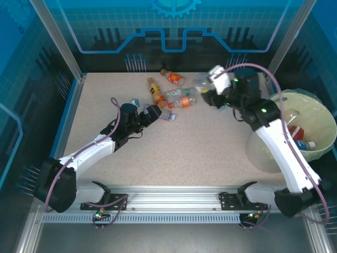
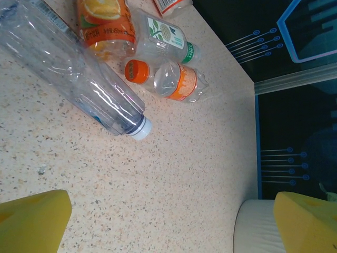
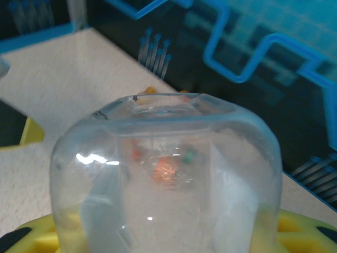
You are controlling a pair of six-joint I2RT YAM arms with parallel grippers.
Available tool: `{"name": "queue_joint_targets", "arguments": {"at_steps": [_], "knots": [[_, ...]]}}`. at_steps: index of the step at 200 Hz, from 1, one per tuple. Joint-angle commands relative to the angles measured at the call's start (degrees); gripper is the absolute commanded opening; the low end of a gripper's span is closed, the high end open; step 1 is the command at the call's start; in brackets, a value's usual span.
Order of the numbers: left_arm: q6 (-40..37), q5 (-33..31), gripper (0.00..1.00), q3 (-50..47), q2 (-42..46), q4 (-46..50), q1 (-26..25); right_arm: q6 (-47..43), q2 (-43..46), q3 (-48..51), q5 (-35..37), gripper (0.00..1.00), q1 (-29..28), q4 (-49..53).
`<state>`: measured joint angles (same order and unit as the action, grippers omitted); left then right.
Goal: Put the plastic bottles in the bin
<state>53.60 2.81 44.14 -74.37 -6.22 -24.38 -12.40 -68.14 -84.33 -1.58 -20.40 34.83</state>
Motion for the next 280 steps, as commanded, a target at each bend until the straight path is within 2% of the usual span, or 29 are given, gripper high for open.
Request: {"name": "queue_joint_targets", "arguments": {"at_steps": [1,28,49,111,143,182,214,264,280], "knots": [[-1.1,1.3,0.99,2.3,-1.5,-1.2,-0.7,11.8,7.7,2.8,-4.3,0.37,8.0,-4.1],[-1.0,1.1,0.99,2.7,-2.2,-1.3,-1.2,19.8,15.0,5.0,-7.5,0.38,20.1,-5.2],[-0.8,1.1,0.99,3.0,-2.5,-1.3,-1.5,24.2,18.4,4.8,-2.9,0.38,26.9,-3.3],[-0.9,0.5,0.99,2.6,-2.4,-0.8,-1.5,26.5,20.4,5.0,9.8,0.38,40.2,2.3],[-1.1,-0.2,0.99,2.5,-1.9,-0.1,-1.5,27.4,18.0,4.5,8.7,0.39,46.4,7.7],[-1.0,-0.5,0.99,2.9,-2.4,0.3,-1.5,27.4,12.9,3.8,12.5,0.39,47.3,16.2],[-1.1,-0.2,0.99,3.5,-3.0,0.6,-1.5,28.1,11.3,5.4,14.8,0.41,47.3,19.1],[-1.2,0.3,0.99,4.2,-3.6,1.1,-1.5,28.6,7.1,6.5,12.5,0.44,47.2,21.2],[-1.0,0.3,0.99,4.1,-3.7,1.1,-1.5,28.3,5.7,6.7,8.9,0.46,47.2,21.3]]}}
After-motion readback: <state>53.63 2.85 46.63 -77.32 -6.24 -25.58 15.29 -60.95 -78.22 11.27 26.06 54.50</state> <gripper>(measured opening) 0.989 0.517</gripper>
